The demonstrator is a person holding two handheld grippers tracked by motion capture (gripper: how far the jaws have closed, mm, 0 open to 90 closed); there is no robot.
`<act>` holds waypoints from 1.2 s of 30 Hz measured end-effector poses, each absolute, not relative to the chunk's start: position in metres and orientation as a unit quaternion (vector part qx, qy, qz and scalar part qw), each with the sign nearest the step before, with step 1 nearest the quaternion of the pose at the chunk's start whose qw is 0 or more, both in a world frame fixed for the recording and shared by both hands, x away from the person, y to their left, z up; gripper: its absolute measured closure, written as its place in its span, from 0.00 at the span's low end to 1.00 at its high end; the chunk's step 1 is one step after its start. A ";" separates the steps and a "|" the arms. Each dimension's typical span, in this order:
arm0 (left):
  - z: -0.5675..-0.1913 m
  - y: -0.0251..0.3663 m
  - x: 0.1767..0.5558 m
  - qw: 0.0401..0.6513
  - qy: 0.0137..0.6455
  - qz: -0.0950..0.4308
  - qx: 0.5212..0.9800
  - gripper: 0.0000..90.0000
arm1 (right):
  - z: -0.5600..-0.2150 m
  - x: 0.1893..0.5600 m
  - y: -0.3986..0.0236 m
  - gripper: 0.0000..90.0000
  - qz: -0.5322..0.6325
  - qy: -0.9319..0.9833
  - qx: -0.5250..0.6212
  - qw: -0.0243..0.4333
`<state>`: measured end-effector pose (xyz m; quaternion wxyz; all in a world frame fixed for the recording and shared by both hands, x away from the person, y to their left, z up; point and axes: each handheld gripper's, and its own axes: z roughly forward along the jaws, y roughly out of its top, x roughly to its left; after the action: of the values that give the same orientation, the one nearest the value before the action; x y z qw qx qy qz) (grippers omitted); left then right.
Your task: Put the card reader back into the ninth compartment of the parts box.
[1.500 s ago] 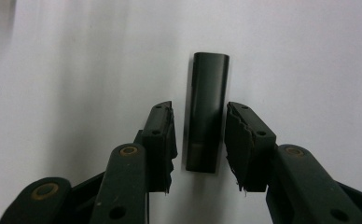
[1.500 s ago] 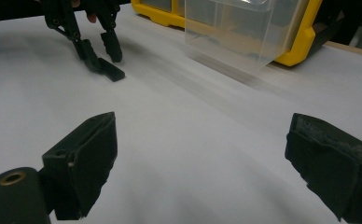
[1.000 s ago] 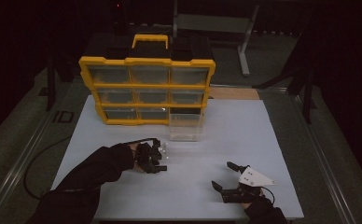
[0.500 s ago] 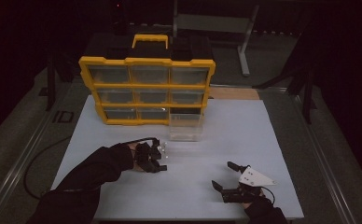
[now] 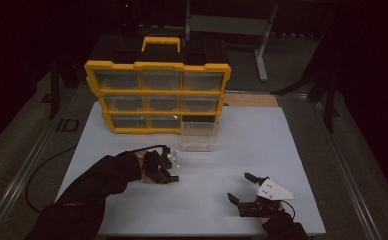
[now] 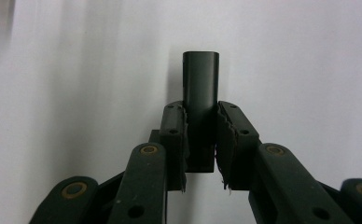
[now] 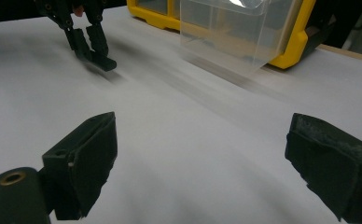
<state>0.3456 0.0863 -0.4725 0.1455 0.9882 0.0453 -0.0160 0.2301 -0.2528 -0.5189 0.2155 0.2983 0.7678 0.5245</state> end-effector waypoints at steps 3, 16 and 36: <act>-0.469 0.086 0.347 0.145 0.048 -0.016 0.988 0.83 | -0.519 0.230 -0.253 0.10 0.524 0.768 0.299 0.216; -0.453 0.082 0.344 0.155 0.043 -0.023 0.987 0.83 | -0.519 0.230 -0.253 0.10 0.525 0.767 0.298 0.216; -0.416 0.068 0.346 0.181 0.042 -0.012 0.983 0.83 | -0.519 0.230 -0.253 0.10 0.524 0.768 0.299 0.215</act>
<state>0.3462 0.0684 -0.4164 0.1806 0.9826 0.0417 -0.0117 0.2304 -0.2528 -0.5192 0.2149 0.2985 0.7684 0.5237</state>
